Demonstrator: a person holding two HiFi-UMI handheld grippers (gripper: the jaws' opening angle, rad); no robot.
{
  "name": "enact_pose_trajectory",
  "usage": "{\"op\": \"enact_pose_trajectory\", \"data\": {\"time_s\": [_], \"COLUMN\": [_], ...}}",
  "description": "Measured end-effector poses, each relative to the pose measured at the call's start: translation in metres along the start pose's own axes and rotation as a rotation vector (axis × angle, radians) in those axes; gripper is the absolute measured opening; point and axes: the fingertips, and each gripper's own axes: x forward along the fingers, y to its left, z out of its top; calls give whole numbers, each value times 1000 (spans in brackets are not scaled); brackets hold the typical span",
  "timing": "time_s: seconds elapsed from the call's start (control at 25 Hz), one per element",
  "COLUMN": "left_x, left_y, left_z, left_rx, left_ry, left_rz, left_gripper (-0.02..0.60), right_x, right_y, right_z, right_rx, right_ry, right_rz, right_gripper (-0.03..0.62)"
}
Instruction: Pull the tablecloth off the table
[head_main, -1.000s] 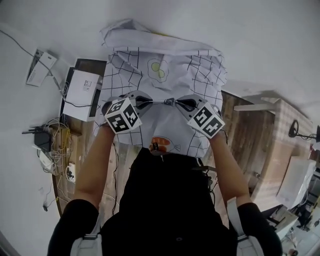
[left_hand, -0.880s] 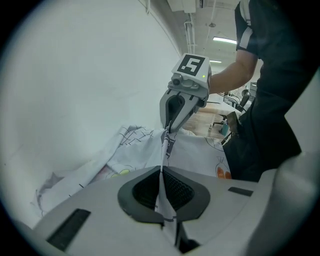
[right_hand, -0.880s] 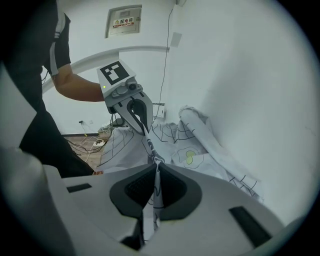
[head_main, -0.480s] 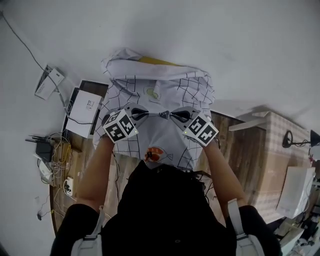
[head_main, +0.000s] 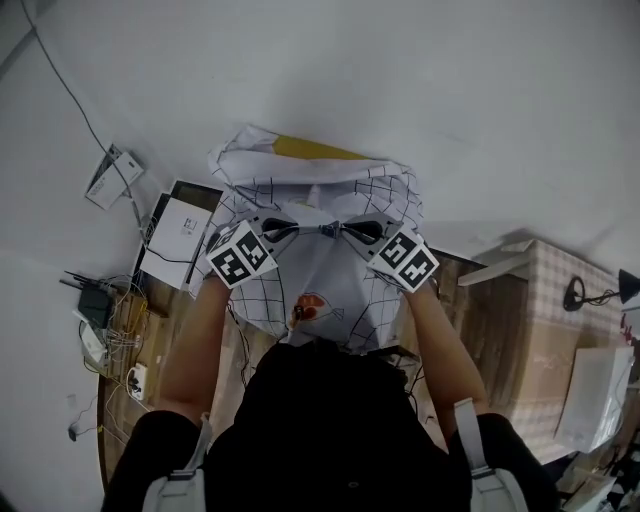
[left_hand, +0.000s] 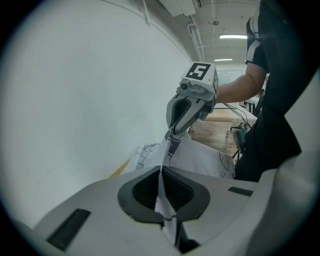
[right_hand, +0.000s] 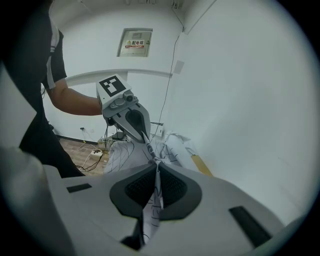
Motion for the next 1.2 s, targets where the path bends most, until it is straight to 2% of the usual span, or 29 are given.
{"op": "enact_pose_trajectory", "data": {"time_s": [0.24,0.44,0.6,0.92,1.2], "left_x": [-16,-24,-30,-55,-62], "left_y": [15,39,59,64,81], "left_z": [38,66,92,135,171], "left_rx": [31,51,70,126,129], "left_ry": [-73,-73,-107,-162,-227], "left_rz": [35,60,76,125,139], "left_gripper": [12,12,12,12,12], "right_x": [-25,-42,-56,-86,-101], "right_y": [-16,-42,-66,-67,-86], "right_z": [31,58,82,125,156], "right_rx": [-34,-74,-83,-138,-181], "right_ry": [-55,-90,-133,-203,-252], "right_rz": [-44,-83,-116,-161,-189], "right_gripper": [21,21,21,21,21]}}
